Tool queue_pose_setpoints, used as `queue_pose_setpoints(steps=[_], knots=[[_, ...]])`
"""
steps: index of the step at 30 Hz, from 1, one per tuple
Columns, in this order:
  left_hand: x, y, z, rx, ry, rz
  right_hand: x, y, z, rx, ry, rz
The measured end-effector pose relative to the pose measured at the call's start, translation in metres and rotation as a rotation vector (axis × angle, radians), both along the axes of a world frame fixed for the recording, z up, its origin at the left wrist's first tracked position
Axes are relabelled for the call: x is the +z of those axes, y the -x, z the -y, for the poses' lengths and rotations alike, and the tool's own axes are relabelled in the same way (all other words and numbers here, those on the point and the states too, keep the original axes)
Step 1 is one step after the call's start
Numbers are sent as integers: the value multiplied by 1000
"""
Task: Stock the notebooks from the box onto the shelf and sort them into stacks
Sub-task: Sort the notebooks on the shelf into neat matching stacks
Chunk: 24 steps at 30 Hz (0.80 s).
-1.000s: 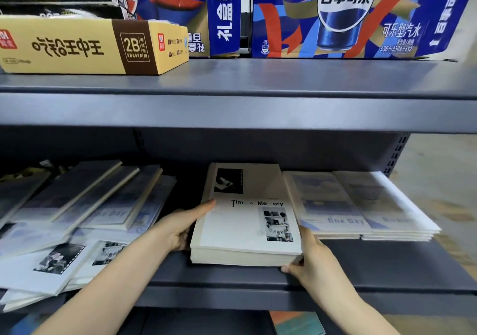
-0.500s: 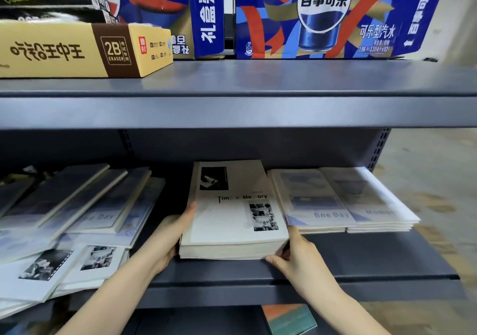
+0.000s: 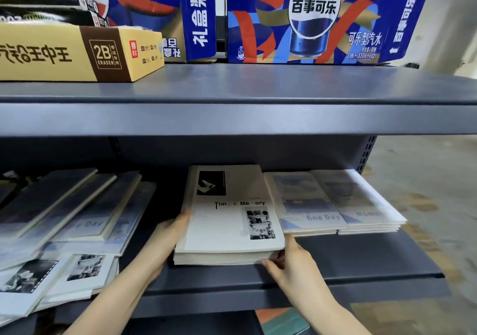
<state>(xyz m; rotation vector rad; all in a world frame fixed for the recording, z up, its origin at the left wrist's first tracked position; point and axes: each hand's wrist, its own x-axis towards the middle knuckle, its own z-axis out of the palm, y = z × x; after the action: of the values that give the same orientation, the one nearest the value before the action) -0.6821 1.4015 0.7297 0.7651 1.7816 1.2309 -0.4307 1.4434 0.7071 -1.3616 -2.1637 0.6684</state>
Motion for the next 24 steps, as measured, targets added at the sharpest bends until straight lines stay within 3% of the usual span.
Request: queue_pose_setpoints(steps=[2, 4, 5, 8, 10, 13, 17, 24], knots=[[7, -1, 4, 37, 91, -347, 4, -1, -1, 4, -20, 30], [15, -1, 11, 40, 57, -712, 7, -3, -3, 25, -38, 68], [18, -1, 14, 41, 6, -776, 8, -3, -4, 34, -46, 80], [15, 4, 20, -50, -124, -583, 13, -3, -5, 48, -53, 87], [8, 5, 28, -222, -137, -465, 15, -3, -6, 67, -27, 77], [-6, -2, 41, -366, -149, -462, 17, -2, -5, 103, 74, -4], [-15, -12, 51, -249, -209, -486, 18, -2, -1, 75, 185, -140], [-7, -31, 54, -177, -254, -451, 14, 4, 5, 47, 133, -164]])
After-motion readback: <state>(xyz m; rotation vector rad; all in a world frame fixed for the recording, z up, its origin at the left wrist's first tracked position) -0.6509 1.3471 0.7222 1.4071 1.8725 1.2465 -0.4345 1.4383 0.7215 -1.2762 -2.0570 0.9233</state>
